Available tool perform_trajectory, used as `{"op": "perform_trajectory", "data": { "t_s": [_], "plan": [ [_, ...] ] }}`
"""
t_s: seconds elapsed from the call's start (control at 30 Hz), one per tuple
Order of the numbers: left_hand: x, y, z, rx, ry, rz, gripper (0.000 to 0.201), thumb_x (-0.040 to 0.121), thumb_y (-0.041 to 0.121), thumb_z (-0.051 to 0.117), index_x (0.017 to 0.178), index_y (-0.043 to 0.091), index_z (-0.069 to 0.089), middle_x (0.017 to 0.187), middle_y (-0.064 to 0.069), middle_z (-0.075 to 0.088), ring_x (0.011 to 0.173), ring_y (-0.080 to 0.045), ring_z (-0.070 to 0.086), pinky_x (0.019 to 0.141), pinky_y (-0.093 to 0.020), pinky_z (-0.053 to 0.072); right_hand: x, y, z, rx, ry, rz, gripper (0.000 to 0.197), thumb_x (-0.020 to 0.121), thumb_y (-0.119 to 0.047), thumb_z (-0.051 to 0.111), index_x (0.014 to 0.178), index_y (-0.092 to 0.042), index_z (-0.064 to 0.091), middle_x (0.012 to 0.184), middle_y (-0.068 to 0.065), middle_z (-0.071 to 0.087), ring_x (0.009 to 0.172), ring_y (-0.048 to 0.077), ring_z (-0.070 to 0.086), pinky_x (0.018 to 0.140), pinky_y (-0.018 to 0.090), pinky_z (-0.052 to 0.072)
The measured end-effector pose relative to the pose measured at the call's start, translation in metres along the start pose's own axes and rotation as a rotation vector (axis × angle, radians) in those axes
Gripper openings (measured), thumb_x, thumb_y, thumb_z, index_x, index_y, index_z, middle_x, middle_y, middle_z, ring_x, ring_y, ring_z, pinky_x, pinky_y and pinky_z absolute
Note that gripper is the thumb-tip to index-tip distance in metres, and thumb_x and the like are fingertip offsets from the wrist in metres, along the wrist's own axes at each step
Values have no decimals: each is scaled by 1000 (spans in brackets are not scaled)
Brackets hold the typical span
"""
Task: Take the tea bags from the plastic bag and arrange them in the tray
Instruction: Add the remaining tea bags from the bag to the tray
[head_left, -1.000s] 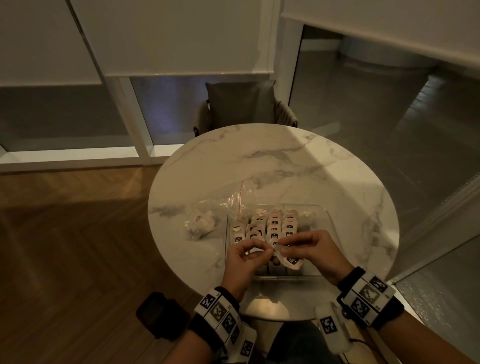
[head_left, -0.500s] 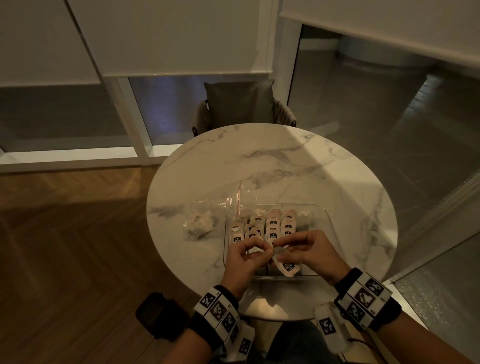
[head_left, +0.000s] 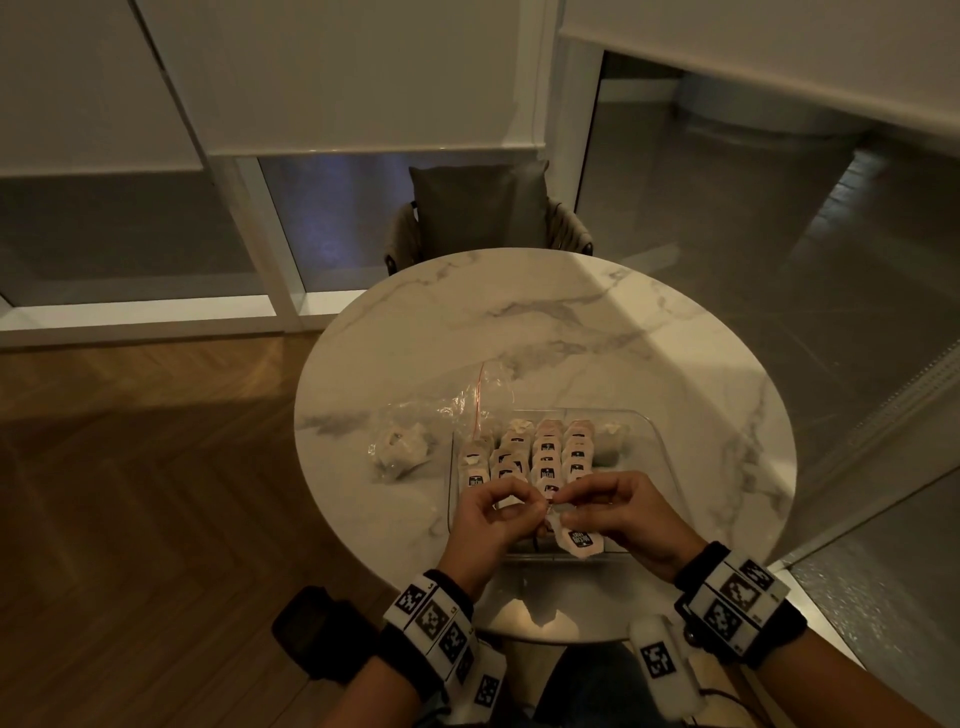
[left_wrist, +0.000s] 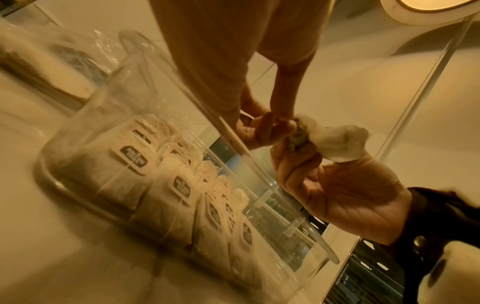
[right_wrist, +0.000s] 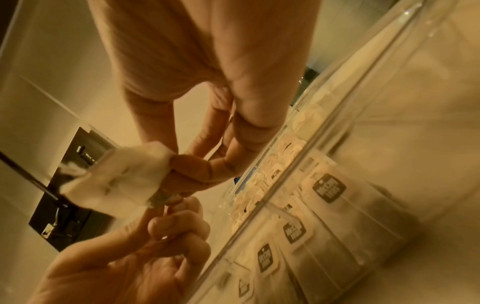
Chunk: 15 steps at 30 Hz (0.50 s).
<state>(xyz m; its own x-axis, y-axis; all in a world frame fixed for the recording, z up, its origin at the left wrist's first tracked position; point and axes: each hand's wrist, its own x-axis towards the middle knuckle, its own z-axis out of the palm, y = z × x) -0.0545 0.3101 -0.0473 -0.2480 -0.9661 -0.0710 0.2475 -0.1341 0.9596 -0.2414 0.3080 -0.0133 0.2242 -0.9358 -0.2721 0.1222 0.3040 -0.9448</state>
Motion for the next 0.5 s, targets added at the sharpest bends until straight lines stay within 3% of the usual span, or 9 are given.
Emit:
{"op": "perform_trajectory", "data": {
  "t_s": [0.07, 0.2, 0.37, 0.5],
  "plan": [
    [1, 0, 0, 12, -11, -6, 7, 88, -9, 62, 86, -2, 64, 81, -6, 68, 72, -16, 68, 69, -25, 55, -1, 0, 2, 99, 9, 25, 26, 69, 15, 67, 94, 6, 69, 90, 19, 74, 80, 22, 73, 67, 25, 58],
    [1, 0, -1, 27, -37, -11, 14, 88, -9, 62, 85, 3, 65, 85, -6, 69, 78, -19, 70, 71, -26, 56, -2, -1, 6, 156, 4, 43, 36, 51, -2, 79, 87, 2, 72, 87, 22, 74, 74, 26, 74, 63, 27, 59],
    [1, 1, -1, 38, -41, 3, 19, 88, -10, 62, 81, 7, 66, 83, -1, 70, 83, -20, 71, 73, -29, 56, -1, -1, 2, 41, -16, 34, 33, 59, 7, 75, 91, 5, 70, 82, 18, 74, 74, 22, 73, 66, 27, 58],
    [1, 0, -1, 45, -42, 12, 22, 88, -8, 62, 79, 11, 68, 89, -8, 69, 88, -27, 71, 78, -36, 58, -1, -4, 2, -47, -42, -11, 30, 59, 10, 78, 88, 3, 71, 86, 16, 75, 80, 22, 73, 71, 27, 58]
  ]
}}
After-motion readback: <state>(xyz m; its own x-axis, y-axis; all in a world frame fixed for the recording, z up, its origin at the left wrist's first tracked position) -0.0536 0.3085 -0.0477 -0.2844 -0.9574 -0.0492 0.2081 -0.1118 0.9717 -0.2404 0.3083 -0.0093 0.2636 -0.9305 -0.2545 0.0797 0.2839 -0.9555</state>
